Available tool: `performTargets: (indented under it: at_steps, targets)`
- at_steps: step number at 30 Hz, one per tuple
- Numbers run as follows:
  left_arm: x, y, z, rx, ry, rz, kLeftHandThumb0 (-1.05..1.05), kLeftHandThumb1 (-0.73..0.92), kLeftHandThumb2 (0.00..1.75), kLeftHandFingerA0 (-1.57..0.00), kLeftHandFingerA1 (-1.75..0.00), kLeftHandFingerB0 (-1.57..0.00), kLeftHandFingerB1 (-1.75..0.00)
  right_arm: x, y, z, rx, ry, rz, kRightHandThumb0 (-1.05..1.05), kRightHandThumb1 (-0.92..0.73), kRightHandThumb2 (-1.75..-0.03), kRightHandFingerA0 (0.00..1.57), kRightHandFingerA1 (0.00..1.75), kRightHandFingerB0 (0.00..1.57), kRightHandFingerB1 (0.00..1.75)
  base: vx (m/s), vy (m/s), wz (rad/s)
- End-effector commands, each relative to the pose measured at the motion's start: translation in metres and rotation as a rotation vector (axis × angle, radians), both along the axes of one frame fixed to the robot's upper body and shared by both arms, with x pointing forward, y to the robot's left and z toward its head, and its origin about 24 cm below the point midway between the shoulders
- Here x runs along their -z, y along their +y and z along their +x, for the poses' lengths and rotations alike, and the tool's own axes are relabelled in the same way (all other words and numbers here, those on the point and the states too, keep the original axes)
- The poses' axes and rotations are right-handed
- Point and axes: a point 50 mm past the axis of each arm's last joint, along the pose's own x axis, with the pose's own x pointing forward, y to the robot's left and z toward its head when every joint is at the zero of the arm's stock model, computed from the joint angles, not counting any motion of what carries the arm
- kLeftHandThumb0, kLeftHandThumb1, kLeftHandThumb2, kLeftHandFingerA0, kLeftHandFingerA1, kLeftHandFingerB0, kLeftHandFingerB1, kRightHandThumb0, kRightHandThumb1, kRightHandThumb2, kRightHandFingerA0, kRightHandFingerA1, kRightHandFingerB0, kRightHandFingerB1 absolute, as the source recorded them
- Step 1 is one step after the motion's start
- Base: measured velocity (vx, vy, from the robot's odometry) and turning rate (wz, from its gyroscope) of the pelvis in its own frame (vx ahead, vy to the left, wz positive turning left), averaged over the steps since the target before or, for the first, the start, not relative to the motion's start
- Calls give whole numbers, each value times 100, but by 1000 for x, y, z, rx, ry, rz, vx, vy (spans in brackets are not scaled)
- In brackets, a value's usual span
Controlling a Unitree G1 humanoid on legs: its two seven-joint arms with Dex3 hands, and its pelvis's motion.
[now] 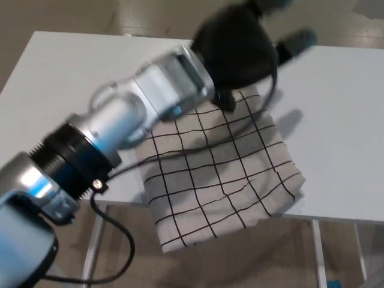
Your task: Use the left hand to fold a white towel with checkered patterns in half.
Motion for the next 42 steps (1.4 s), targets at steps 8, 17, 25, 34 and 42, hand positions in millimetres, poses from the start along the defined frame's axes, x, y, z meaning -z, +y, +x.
performTargets:
  at_steps: [8, 17, 25, 34, 42]
  targets:
    - [-40, 35, -3, -1, -12, -136, -96, 59, 99, 0, 0, 0, -12, 0, 2, -2, -31, 5, -15, -34, -74, -62, 39, 57, 44, 54, 0, 0, 0]
    - [-37, 82, -41, 76, 70, -314, -86, 55, 99, 0, -8, 0, -21, 4, -7, -17, 17, 34, -3, -34, -75, -62, 39, 57, 44, 53, 0, 0, 0]
    - [-30, 146, -114, 167, 105, -438, -82, 53, 92, -10, -20, 0, -28, -10, -21, 1, 211, -17, 90, -38, -74, -62, 46, 61, 44, 46, 0, 0, 0]
    - [2, 192, -189, 308, 542, -919, -31, 25, 86, -7, -50, -7, -50, -29, -42, 11, 298, -108, 87, -29, -75, -62, 40, 48, 42, 44, 0, 0, 0]
    - [64, 216, -250, 196, 1048, -1170, -64, 40, 71, -28, -41, -20, -37, -39, -54, -1, 315, -129, 70, -29, -77, -63, 38, 48, 42, 44, 0, 0, 0]
